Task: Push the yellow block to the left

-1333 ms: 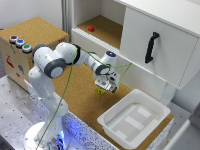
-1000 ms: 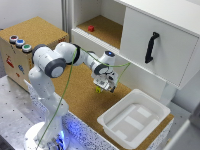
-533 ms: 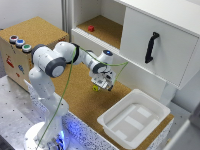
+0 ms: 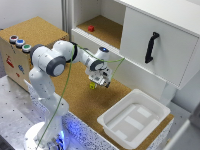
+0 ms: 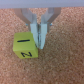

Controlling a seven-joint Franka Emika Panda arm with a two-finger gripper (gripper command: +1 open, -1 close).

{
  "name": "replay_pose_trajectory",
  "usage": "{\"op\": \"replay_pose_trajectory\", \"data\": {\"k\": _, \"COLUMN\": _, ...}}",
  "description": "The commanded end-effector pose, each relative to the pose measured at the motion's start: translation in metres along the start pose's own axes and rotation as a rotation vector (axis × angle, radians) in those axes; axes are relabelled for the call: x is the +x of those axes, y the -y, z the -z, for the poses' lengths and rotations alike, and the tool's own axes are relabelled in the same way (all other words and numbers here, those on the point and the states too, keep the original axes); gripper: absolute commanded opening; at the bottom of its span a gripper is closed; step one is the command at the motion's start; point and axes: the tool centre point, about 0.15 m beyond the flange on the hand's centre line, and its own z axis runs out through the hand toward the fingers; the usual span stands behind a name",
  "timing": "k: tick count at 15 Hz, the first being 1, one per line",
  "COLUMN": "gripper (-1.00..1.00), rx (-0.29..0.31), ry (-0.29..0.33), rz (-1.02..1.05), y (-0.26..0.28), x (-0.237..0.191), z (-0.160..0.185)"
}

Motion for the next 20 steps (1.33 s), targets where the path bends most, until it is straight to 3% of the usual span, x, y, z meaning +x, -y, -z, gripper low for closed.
{"op": "replay_pose_trajectory", "data": {"k": 1, "gripper": -1.00, "rx": 0.004, "ry": 0.027, "rz": -0.037, "y": 0.012, "x": -0.013, "z": 0.021}}
{"op": "replay_pose_trajectory", "data": {"k": 12, "gripper": -1.00, "rx": 0.032, "ry": 0.077, "rz": -0.009, "y": 0.059, "x": -0.013, "z": 0.007}}
{"op": "replay_pose_trajectory", "data": {"k": 17, "gripper": -1.00, "rx": 0.001, "ry": 0.096, "rz": 0.068, "y": 0.092, "x": -0.007, "z": 0.002}}
{"op": "replay_pose_trajectory", "data": {"k": 20, "gripper": -1.00, "rx": -0.050, "ry": 0.109, "rz": 0.062, "y": 0.105, "x": -0.003, "z": 0.013}}
